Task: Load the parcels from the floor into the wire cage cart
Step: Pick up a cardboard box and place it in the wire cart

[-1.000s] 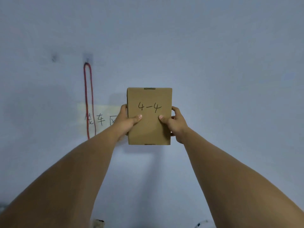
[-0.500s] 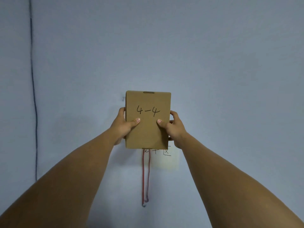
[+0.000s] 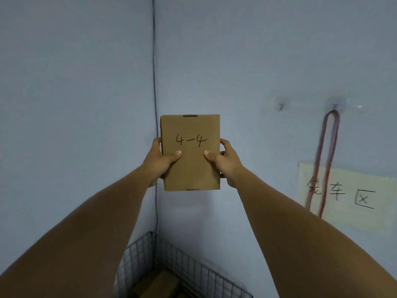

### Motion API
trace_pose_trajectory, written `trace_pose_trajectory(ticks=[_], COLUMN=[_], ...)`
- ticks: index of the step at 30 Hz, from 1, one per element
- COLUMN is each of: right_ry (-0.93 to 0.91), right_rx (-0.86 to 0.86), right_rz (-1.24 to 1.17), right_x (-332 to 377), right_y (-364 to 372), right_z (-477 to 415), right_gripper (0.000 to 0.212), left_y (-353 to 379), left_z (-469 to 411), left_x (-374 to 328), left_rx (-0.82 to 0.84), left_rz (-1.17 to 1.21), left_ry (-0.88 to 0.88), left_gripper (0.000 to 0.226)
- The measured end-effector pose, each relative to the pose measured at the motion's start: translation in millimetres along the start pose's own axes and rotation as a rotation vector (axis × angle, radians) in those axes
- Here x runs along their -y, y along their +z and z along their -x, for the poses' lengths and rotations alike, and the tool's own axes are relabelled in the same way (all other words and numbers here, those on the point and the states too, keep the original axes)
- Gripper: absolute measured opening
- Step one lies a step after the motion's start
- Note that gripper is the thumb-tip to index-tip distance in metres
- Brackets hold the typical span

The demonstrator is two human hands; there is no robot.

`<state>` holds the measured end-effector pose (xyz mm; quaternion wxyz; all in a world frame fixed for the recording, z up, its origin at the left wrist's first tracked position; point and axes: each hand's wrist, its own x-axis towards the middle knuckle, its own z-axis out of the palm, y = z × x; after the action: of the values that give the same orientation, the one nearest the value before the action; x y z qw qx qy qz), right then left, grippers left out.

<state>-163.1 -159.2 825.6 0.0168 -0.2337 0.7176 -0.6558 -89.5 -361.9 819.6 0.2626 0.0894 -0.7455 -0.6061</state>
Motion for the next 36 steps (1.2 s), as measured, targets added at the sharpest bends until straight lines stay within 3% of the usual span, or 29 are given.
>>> trace_pose_trajectory(ticks=[7,14,18,21,24,28,32,36], right_ry=[0.108,0.343,0.537,0.649,0.773,1.067,1.279,1.391], right_rx=[0.197,0.406,0.516,0.573,0.533,0.421,0.254,0.133], right_rz=[0.047,0.083,0.117,0.171,0.17,0.003,-0.15,-0.228], right_x=[-102.3,-249.6,-368.7,-458.9,-544.9,-649.4,-734.4,-794.5], right_y=[145.1,243.9,298.3,334.4,370.1,418.1,479.0,526.2], right_z=[-88.6,-124.6,-117.6,-100.6,-79.6,-37.4,11.3,45.3], right_gripper=[0.065,0.07,0.075,0.07,0.067,0.069,0.081,0.077], left_y=[-100.8,-159.6,-178.1,-194.6,-208.7,-217.6,-217.5,-219.4], left_z=[-53.1,-70.9,-70.1,-70.5,-69.7,-62.4,-48.5,-37.3], left_x=[125.7,278.5,392.5,489.0,587.1,707.9,809.0,890.8], left_rx=[-0.163,-0.23,-0.284,-0.287,-0.257,-0.215,0.033,0.189], left_rz=[-0.078,-0.1,-0.059,-0.058,-0.1,-0.245,-0.484,-0.605], left_ry=[-0.191,-0.419,-0.535,-0.657,-0.767,-0.865,-0.874,-0.877], left_gripper=[0.074,0.086,0.089,0.076,0.066,0.076,0.052,0.048])
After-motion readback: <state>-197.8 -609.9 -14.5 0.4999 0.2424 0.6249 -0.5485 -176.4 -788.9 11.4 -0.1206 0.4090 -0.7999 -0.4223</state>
